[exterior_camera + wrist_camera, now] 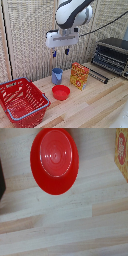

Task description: Kindly position your hand close to the oven tray's handle. Softly yet firmly grasp the handle using your hand. Slowly and with caution, draw the tray out until it is fully stretched out.

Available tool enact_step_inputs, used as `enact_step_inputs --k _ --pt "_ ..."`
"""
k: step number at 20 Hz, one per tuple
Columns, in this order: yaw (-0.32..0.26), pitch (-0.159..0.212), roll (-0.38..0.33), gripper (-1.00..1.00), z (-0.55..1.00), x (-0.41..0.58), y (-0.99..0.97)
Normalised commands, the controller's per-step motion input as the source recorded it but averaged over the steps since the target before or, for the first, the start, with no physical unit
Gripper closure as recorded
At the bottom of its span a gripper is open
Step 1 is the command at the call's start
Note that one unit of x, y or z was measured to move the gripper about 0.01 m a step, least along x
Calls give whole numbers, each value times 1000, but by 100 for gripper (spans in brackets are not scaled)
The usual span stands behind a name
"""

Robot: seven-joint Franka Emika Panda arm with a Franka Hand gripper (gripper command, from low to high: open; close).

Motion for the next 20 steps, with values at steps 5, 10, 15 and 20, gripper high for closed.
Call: enact_step_inputs --k 5,10,15,20 --pt "195 -3 -105 -100 -10 29 -251" --pt "213 -60 -153 -100 0 0 -347" --pt "211 -60 -154 -100 0 0 -355" --pt "197 -28 -149 -100 0 0 -442"
